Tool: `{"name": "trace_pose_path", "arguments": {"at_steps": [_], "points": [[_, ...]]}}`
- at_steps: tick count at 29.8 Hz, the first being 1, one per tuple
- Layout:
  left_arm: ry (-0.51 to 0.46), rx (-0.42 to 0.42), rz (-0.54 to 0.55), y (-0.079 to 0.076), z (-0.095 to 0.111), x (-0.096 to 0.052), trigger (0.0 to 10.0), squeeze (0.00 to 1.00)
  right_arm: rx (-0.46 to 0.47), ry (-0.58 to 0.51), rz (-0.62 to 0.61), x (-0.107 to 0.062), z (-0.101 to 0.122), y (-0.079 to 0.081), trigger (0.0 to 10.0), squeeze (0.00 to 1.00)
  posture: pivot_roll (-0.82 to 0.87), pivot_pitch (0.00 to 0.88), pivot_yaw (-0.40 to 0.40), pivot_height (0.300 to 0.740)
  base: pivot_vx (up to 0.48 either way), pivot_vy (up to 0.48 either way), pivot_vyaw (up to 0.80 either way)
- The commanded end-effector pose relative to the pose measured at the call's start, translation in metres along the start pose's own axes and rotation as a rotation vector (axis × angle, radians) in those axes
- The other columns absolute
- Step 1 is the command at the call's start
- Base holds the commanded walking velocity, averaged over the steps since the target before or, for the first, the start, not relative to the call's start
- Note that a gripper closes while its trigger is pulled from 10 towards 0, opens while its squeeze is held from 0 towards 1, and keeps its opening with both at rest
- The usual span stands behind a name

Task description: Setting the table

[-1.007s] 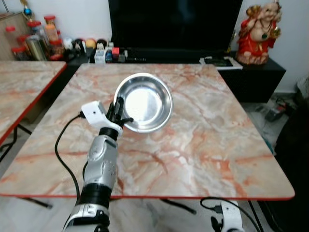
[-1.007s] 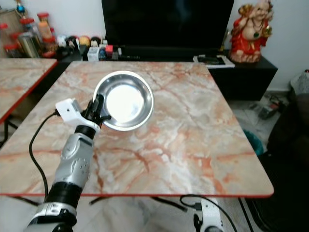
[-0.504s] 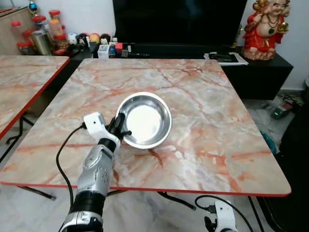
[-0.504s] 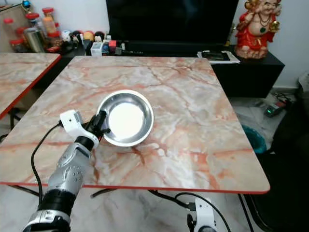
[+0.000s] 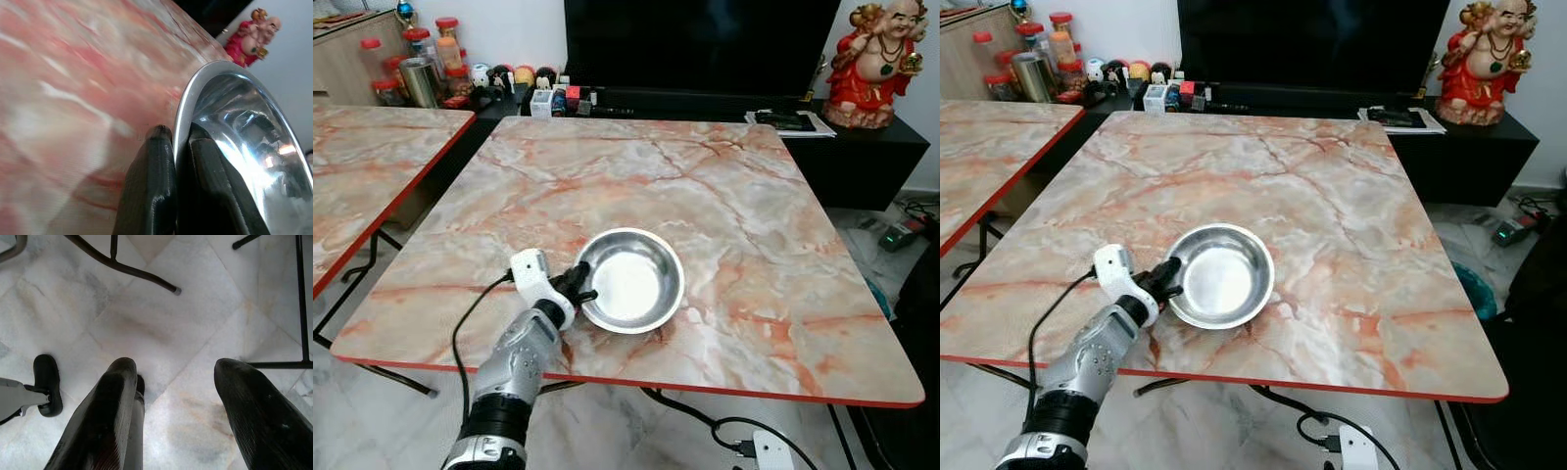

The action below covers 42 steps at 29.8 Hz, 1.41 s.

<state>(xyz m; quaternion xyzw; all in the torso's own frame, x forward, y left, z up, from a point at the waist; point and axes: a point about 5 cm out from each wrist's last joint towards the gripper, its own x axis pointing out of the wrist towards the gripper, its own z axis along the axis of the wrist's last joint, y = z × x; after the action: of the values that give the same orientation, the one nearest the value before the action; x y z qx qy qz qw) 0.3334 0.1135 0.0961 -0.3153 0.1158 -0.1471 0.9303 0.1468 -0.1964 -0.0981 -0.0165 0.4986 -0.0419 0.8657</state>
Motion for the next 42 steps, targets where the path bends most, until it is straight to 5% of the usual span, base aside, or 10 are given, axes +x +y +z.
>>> {"name": "trace_pose_path", "arguments": {"at_steps": [1, 5, 12, 30, 31, 32, 42], "points": [[-0.024, -0.020, -0.044, -0.012, 0.012, 0.004, 10.0, 0.00, 0.010, 0.014, -0.013, -0.001, -0.005, -0.002, 10.0, 0.00, 0.01, 0.000, -0.004, 0.740, 0.000, 0.000, 0.00], [0.046, -0.063, -0.059, -0.018, 0.012, 0.006, 10.0, 0.00, 0.027, 0.024, -0.019, -0.002, -0.010, -0.003, 10.0, 0.00, 0.01, 0.000, 0.014, 0.740, 0.000, 0.000, 0.00], [0.183, 0.005, 0.046, -0.004, 0.005, 0.000, 10.0, 0.00, 0.050, 0.043, -0.020, -0.003, -0.017, 0.000, 10.0, 0.00, 0.00, 0.000, 0.039, 0.740, 0.000, 0.000, 0.00], [0.234, 0.104, 0.017, -0.011, 0.002, -0.007, 10.0, 0.00, 0.022, 0.062, -0.010, -0.004, -0.020, 0.003, 10.0, 0.00, 0.02, 0.000, 0.029, 0.740, 0.000, 0.000, 0.00], [0.234, 0.108, 0.016, -0.011, 0.002, -0.007, 10.0, 0.03, 0.022, 0.062, -0.011, -0.003, -0.020, 0.003, 10.0, 0.00, 0.02, 0.000, 0.029, 0.740, 0.000, 0.000, 0.00], [0.232, 0.111, 0.012, -0.012, 0.002, -0.007, 10.0, 1.00, 0.023, 0.061, -0.011, -0.003, -0.020, 0.002, 10.0, 0.00, 0.02, 0.000, 0.029, 0.740, 0.000, 0.000, 0.00], [0.224, 0.115, -0.009, -0.016, 0.003, -0.007, 10.0, 1.00, 0.022, 0.056, -0.011, -0.003, -0.017, 0.001, 10.0, 0.00, 0.02, 0.000, 0.024, 0.740, 0.000, 0.000, 0.00]]}}
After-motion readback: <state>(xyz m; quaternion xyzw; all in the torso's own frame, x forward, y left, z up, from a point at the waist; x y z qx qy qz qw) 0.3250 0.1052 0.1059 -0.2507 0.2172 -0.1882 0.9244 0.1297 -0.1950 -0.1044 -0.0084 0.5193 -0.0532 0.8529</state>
